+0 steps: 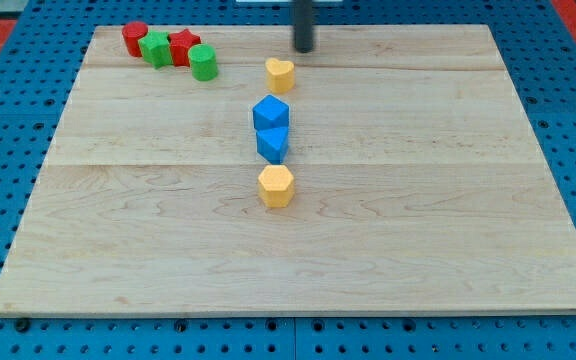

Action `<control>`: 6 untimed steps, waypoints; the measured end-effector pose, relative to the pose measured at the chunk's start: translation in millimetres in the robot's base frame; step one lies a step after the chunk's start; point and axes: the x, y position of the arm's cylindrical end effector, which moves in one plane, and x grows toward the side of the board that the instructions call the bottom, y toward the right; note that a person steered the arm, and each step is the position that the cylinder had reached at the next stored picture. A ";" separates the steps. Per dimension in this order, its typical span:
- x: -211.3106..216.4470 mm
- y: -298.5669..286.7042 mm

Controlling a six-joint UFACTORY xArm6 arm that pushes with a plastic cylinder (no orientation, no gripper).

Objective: Adjust the yellow heart above the blue cube

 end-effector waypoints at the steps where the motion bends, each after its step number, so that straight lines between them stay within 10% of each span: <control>1: 20.8 50.3; 4: 53.0 29.6; 6: 43.3 -83.5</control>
